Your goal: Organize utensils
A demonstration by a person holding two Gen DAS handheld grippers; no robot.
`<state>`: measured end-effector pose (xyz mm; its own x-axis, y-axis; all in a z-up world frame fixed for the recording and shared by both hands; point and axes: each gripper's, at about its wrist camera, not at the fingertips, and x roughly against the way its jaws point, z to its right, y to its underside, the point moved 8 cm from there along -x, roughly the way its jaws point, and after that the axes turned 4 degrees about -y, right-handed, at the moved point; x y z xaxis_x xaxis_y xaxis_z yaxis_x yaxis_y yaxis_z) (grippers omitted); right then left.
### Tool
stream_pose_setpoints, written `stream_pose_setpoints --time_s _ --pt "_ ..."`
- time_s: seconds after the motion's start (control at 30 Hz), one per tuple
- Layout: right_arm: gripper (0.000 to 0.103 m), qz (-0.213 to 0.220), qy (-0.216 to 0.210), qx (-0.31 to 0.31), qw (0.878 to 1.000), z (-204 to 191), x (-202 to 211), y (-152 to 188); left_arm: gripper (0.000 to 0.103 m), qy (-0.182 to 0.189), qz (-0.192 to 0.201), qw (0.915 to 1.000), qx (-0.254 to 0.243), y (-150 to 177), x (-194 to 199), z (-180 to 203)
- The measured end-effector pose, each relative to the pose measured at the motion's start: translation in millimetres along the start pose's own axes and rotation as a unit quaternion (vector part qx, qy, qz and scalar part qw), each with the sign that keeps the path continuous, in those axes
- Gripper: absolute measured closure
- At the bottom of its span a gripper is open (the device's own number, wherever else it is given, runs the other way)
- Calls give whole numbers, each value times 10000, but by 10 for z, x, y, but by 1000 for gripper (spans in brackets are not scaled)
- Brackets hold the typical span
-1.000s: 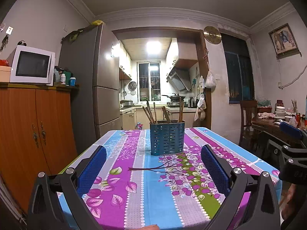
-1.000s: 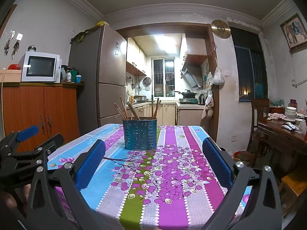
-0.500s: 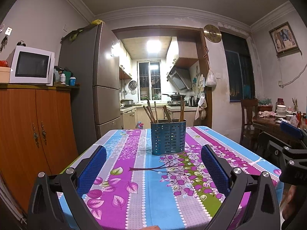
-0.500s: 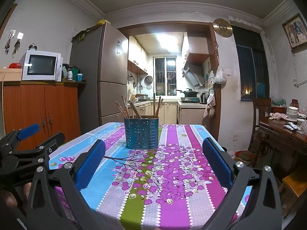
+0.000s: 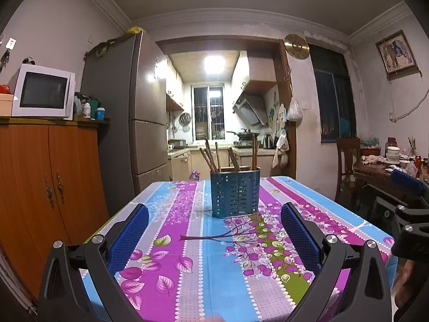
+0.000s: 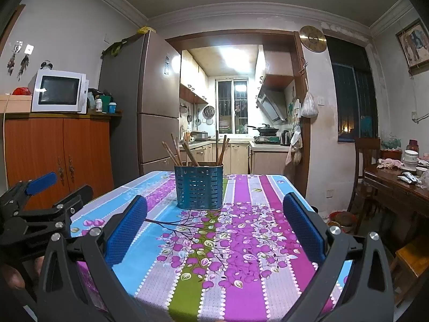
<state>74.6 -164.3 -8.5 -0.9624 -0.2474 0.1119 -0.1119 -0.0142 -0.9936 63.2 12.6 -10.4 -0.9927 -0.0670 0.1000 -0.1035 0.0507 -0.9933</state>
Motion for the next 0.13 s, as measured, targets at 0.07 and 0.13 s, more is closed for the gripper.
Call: stream_pose_setpoints --time_s 0.07,0.13 --pt "5 -1 -1 0 10000 1 -3 0 5 -22 -35 10000 36 6 -19 -20" --pt "5 -2 5 -5 10000 1 -4 0 5 -43 -43 10000 22 0 -29 -14"
